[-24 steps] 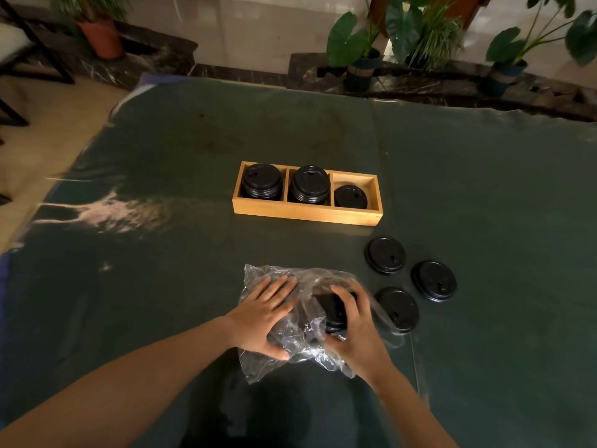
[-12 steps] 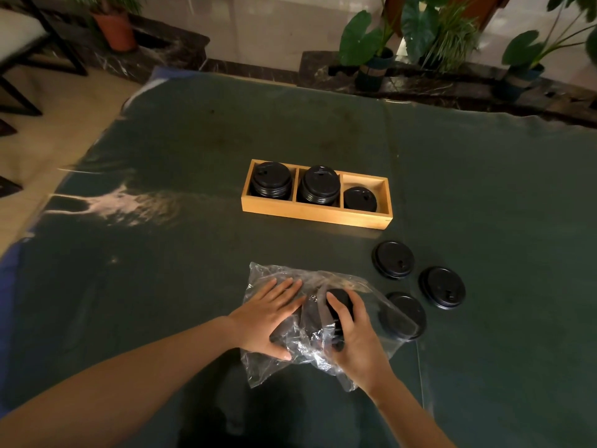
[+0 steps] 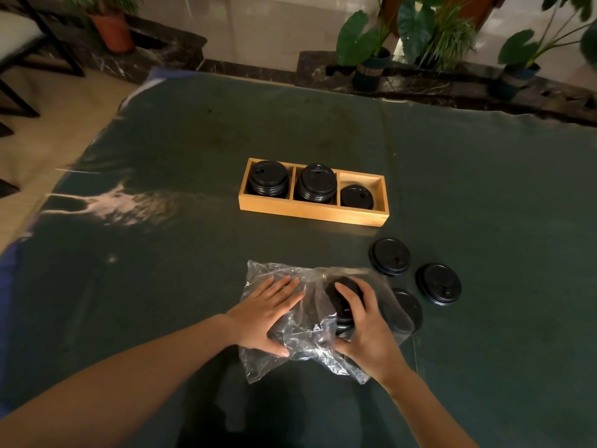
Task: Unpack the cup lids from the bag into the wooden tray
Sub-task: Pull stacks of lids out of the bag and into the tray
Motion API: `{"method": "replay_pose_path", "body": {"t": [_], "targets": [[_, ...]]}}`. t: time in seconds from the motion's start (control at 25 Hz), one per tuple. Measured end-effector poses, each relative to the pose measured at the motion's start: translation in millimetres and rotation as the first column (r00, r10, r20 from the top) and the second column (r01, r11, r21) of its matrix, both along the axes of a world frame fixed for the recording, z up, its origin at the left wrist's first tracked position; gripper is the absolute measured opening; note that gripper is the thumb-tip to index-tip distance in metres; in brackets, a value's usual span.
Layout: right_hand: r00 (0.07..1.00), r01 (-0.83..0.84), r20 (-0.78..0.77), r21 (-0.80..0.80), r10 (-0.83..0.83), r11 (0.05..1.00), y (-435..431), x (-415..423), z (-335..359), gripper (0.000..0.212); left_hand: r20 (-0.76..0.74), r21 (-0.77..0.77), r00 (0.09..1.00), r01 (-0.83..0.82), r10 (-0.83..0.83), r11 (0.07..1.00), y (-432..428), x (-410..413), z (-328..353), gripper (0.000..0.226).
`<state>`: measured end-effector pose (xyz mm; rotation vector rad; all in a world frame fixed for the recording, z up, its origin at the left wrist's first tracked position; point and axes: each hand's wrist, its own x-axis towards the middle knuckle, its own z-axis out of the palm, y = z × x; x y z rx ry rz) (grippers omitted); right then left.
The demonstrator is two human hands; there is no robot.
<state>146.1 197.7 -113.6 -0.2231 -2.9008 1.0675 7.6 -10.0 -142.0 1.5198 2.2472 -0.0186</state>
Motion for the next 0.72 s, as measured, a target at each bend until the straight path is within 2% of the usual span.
{"method": "replay_pose_path", "body": {"t": [0.16,0.28,0.4,0.52,0.6,0.68,0.72], "targets": [[0.998,0.040,-0.040,0.025,-0.038,0.999,19.4,34.6,41.3,0.092,-0.024,-0.006,1.000,0.014,-0.014,1.000,0.2,1.6,-3.8,0.112],[0.993,0.056,-0.104,-0.043,-0.060,0.997,32.8,55.0,79.9,0.099,-0.041,-0.012,0.999,0.009,-0.009,1.000,2.7,-1.0,-5.0,0.113],[0.973,0.084,-0.200,-0.156,-0.115,0.984,52.3,53.2,115.9,0.095,-0.032,-0.048,0.999,0.001,-0.003,0.999,9.7,0.7,2.2,0.115],[0.933,0.160,-0.280,-0.243,-0.227,0.957,79.9,16.1,140.1,0.083,-0.008,-0.220,1.000,0.008,-0.010,0.975,26.2,0.9,23.4,0.120],[0.901,0.265,-0.287,-0.231,-0.326,0.936,99.5,-23.8,142.4,0.077,0.108,-0.393,0.994,0.031,0.013,0.919,40.7,-10.8,42.2,0.117],[0.882,0.356,-0.251,-0.198,-0.398,0.913,116.5,-66.4,135.1,0.078,0.233,-0.511,0.964,0.013,0.125,0.860,54.8,-26.1,62.5,0.102],[0.882,0.383,-0.229,-0.164,-0.413,0.909,122.6,-85.9,129.2,0.078,0.275,-0.501,0.943,-0.027,0.189,0.865,61.0,-30.9,68.6,0.090]]}}
